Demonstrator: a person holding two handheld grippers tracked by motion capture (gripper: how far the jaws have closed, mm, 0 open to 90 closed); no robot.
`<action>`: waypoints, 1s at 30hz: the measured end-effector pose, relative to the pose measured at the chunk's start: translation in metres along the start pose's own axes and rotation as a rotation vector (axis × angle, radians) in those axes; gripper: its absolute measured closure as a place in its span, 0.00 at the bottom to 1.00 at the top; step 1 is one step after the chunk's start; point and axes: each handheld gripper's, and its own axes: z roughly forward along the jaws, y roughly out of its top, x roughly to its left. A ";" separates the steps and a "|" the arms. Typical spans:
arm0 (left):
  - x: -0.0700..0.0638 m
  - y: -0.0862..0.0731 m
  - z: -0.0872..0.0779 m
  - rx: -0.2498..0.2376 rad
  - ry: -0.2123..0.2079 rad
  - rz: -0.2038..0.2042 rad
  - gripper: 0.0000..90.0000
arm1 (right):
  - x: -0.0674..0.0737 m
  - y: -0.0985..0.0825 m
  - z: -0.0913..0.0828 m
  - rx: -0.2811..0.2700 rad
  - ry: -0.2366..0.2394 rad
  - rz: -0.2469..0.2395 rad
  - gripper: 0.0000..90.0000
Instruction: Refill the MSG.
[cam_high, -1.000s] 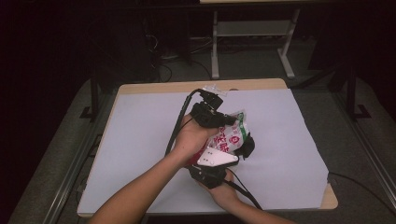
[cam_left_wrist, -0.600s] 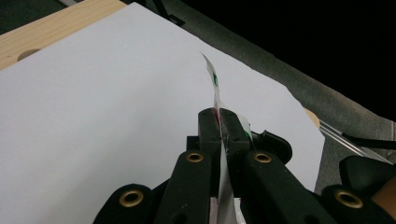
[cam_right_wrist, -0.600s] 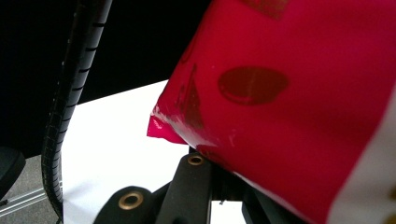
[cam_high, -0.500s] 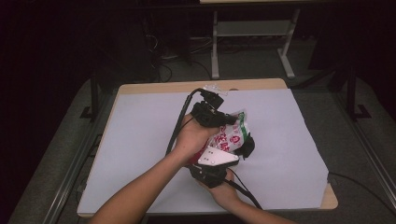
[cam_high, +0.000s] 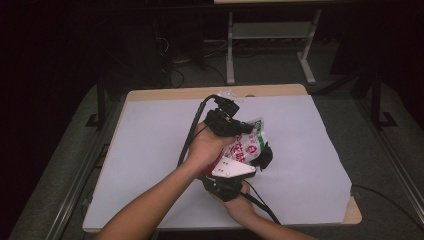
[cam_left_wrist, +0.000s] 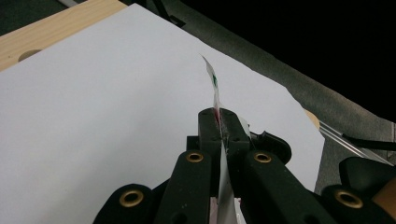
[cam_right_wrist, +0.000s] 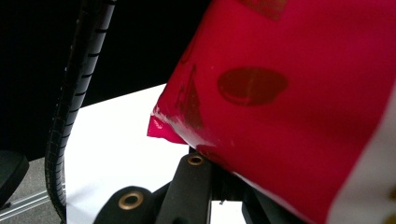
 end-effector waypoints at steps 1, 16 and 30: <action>0.000 0.000 0.000 -0.001 0.001 -0.003 1.00 | 0.000 0.000 0.000 0.000 0.000 0.000 1.00; 0.000 -0.001 0.000 -0.005 -0.001 -0.003 1.00 | 0.000 0.000 0.000 -0.002 0.004 0.000 1.00; 0.000 -0.001 0.001 0.003 0.000 0.002 1.00 | 0.000 0.000 0.000 -0.002 0.005 0.004 1.00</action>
